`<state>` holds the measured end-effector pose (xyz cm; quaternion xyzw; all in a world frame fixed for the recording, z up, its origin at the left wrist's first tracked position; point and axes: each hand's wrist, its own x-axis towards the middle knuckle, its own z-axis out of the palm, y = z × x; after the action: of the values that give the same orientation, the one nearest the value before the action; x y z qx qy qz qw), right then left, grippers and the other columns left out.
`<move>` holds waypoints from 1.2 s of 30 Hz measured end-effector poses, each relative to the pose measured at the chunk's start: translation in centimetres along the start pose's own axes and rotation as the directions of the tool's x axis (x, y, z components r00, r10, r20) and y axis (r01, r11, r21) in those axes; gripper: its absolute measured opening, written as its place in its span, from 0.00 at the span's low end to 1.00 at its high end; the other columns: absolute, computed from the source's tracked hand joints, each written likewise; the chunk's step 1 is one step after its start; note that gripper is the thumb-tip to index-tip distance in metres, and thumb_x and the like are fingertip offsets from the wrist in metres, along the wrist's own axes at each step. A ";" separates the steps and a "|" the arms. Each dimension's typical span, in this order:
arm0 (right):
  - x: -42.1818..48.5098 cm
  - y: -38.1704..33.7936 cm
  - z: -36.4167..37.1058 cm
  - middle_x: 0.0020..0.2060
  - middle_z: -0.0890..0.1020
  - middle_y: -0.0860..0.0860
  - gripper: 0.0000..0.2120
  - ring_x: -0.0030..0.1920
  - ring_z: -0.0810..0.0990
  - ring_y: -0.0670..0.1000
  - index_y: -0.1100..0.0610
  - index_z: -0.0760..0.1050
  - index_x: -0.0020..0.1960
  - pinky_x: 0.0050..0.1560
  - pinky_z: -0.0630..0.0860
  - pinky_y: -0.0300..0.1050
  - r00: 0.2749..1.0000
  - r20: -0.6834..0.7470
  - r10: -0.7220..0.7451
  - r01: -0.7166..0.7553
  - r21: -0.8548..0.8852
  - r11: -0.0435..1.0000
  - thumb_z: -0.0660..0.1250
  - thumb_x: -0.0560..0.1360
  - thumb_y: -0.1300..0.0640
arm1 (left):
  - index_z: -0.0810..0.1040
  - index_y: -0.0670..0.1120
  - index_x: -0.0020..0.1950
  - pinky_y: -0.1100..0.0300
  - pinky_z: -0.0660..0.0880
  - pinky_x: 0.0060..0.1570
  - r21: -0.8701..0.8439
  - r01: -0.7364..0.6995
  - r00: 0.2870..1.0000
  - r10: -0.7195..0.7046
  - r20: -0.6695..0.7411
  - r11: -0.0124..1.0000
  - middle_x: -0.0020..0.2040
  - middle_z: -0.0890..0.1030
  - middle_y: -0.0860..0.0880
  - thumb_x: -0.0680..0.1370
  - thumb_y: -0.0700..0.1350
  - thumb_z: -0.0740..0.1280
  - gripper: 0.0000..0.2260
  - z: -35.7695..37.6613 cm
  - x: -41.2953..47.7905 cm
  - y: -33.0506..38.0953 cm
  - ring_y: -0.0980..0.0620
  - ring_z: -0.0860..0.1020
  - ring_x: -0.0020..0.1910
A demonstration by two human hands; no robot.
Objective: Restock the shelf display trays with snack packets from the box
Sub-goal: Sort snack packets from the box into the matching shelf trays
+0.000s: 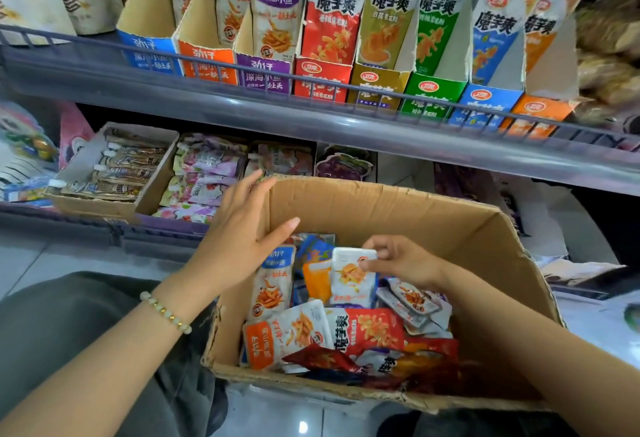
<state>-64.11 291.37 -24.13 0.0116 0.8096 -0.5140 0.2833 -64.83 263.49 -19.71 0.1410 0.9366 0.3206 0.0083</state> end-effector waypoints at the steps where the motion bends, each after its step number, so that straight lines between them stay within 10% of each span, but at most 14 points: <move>1: -0.8 0.0 -0.8 0.37 0.86 0.50 0.03 0.40 0.84 0.45 0.61 0.76 0.47 0.38 0.77 0.35 0.999 -0.035 -0.027 0.028 0.028 0.999 0.69 0.75 0.63 | 0.55 0.53 0.77 0.48 0.55 0.72 -0.004 -0.023 1.000 0.023 -0.012 1.000 0.77 0.52 0.55 0.73 0.66 0.55 0.35 0.0 0.1 0.0 0.56 0.48 0.75; 6: -5.0 -2.2 -4.2 0.41 0.86 0.53 0.08 0.41 0.85 0.47 0.60 0.78 0.50 0.36 0.78 0.34 0.970 -0.205 -0.128 0.173 0.219 0.960 0.70 0.71 0.62 | 0.60 0.55 0.74 0.57 0.58 0.70 -0.103 -0.161 0.987 0.159 -0.028 0.982 0.71 0.63 0.58 0.74 0.70 0.55 0.33 0.6 0.5 1.8 0.62 0.57 0.70; 8: -6.0 -3.2 -5.1 0.43 0.86 0.54 0.13 0.43 0.85 0.49 0.59 0.78 0.51 0.38 0.79 0.36 0.963 -0.217 -0.159 0.210 0.238 0.948 0.71 0.68 0.58 | 0.57 0.54 0.76 0.56 0.63 0.69 -0.360 0.073 0.989 -0.022 0.144 0.930 0.71 0.64 0.58 0.69 0.74 0.58 0.41 1.4 1.1 3.3 0.60 0.65 0.67; 11: -6.9 -4.2 -5.4 0.45 0.86 0.57 0.22 0.44 0.85 0.51 0.58 0.80 0.51 0.39 0.80 0.39 0.957 -0.205 -0.203 0.259 0.303 0.917 0.79 0.61 0.49 | 0.58 0.52 0.76 0.53 0.74 0.61 -0.534 0.558 0.807 -0.267 0.526 0.636 0.71 0.69 0.51 0.59 0.75 0.66 0.52 2.6 2.1 5.4 0.52 0.77 0.60; 15: -7.0 -4.1 -4.7 0.40 0.86 0.55 0.14 0.40 0.85 0.50 0.59 0.79 0.48 0.38 0.80 0.38 0.954 -0.244 -0.176 0.244 0.282 0.928 0.75 0.64 0.57 | 0.77 0.44 0.56 0.59 0.81 0.44 -0.772 0.612 0.790 -0.193 0.582 0.174 0.50 0.84 0.44 0.75 0.44 0.68 0.11 4.0 3.1 6.3 0.51 0.84 0.44; 20: -7.0 -1.8 -4.7 0.34 0.85 0.55 0.09 0.36 0.84 0.47 0.59 0.77 0.43 0.34 0.78 0.35 0.919 -0.381 -0.104 0.178 0.165 0.970 0.75 0.66 0.65 | 0.76 0.46 0.57 0.61 0.81 0.41 -0.859 0.271 0.949 -0.270 0.163 0.434 0.50 0.83 0.48 0.79 0.40 0.64 0.08 3.1 3.6 5.6 0.54 0.82 0.43; 26: -8.4 -1.6 -6.1 0.32 0.85 0.50 0.09 0.35 0.83 0.44 0.58 0.77 0.42 0.33 0.75 0.32 0.865 -0.490 -0.106 0.225 0.191 0.956 0.75 0.65 0.62 | 0.72 0.50 0.59 0.60 0.80 0.38 -0.803 0.225 0.955 -0.288 0.070 0.552 0.47 0.79 0.55 0.82 0.43 0.59 0.07 1.6 3.7 4.7 0.62 0.81 0.39; 31: -8.0 -4.2 -5.4 0.37 0.86 0.51 0.10 0.38 0.84 0.46 0.61 0.78 0.48 0.40 0.81 0.36 0.916 -0.377 -0.136 0.309 0.450 0.838 0.69 0.67 0.62 | 0.73 0.51 0.57 0.60 0.79 0.44 -0.614 0.292 0.949 -0.144 0.280 0.734 0.56 0.81 0.47 0.82 0.47 0.59 0.07 2.2 2.6 5.6 0.56 0.82 0.46; 36: -5.4 -4.9 -3.1 0.39 0.86 0.50 0.09 0.39 0.84 0.45 0.58 0.78 0.48 0.46 0.81 0.38 0.912 -0.387 -0.135 0.342 0.536 0.772 0.69 0.68 0.60 | 0.80 0.55 0.53 0.53 0.72 0.63 -0.602 0.454 0.804 -0.012 0.594 0.657 0.52 0.84 0.56 0.68 0.61 0.64 0.18 2.9 1.1 7.4 0.54 0.80 0.56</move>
<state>-62.52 293.13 -16.60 0.0804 0.6380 -0.7635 0.0586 -63.69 271.07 -17.48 0.0829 0.7016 0.6034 0.3698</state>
